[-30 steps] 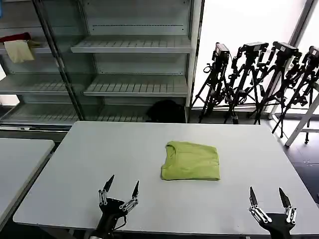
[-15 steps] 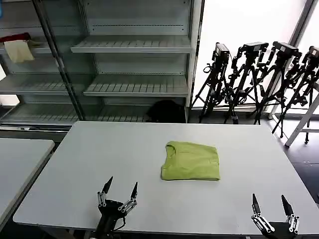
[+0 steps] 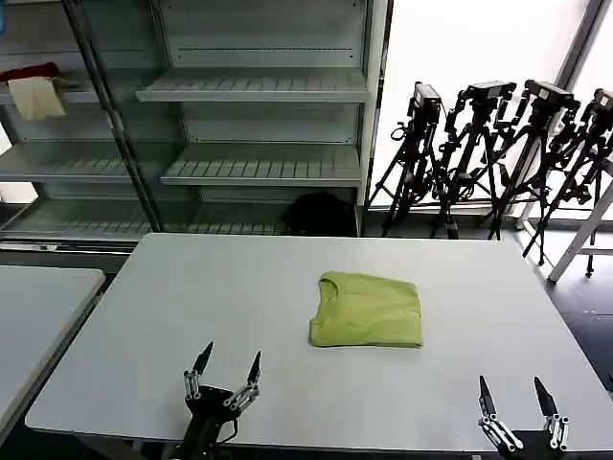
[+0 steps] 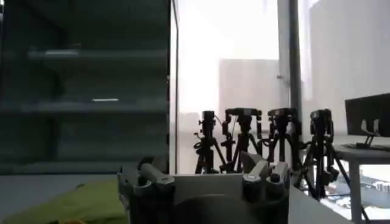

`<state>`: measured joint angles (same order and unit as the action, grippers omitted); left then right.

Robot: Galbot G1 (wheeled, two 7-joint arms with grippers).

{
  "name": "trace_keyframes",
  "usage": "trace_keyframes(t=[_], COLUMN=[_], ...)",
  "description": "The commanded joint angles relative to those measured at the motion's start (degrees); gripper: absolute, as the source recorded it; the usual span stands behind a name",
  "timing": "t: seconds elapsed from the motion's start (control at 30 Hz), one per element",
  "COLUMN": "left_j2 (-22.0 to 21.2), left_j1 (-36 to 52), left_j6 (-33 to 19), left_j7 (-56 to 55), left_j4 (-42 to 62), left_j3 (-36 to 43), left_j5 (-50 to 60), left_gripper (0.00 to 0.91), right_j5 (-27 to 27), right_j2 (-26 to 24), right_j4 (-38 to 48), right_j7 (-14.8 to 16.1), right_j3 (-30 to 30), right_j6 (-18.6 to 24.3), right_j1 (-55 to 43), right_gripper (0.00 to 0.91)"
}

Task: Fold and organize the clothes.

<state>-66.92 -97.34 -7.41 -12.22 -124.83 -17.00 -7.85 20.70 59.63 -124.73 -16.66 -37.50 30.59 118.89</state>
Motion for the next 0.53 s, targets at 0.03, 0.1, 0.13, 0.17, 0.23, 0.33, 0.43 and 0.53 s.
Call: trace_keyframes(t=[0.03,0.1,0.13,0.17,0.23,0.33,0.43,0.53], left_j2=[0.02,0.10,0.14,0.18,0.21,0.19,0.17,0.14], left_j1=[-0.19,-0.20,-0.25,-0.27,-0.33,-0.41,-0.54,-0.59], left_j6=[-0.05,-0.03,-0.04,-0.03,-0.04,-0.03,-0.06,-0.08], left_j7=[-0.06,-0.09,-0.09,-0.09,-0.09,-0.11,-0.13,-0.13], left_j4=[0.16,0.19,0.19,0.16,0.12,0.17,0.15,0.15], left_j3=[-0.30,-0.33,-0.36,-0.39,-0.45,-0.50,-0.53,-0.67], left_j5=[-0.19,-0.18,-0.19,-0.17,-0.18,-0.16,-0.11,-0.08], left_gripper=[0.907,0.907,0.907,0.907,0.907,0.907,0.907,0.907], right_j5=[0.03,-0.02,-0.01,0.00,0.00,0.02,0.02,0.03], right_j2=[-0.01,0.06,0.07,0.06,0.04,0.03,0.05,0.02], right_j4=[0.62,0.64,0.65,0.66,0.81,0.89,0.87,0.91], right_j7=[0.42,0.42,0.40,0.39,0.37,0.35,0.36,0.37], right_j3=[0.55,0.60,0.63,0.62,0.59,0.60,0.68,0.67], right_j6=[0.74,0.73,0.73,0.74,0.76,0.76,0.77,0.83], right_j1=[-0.36,-0.37,-0.36,-0.35,-0.45,-0.57,-0.61,-0.60], right_gripper=[0.907,0.907,0.907,0.907,0.907,0.907,0.907,0.907])
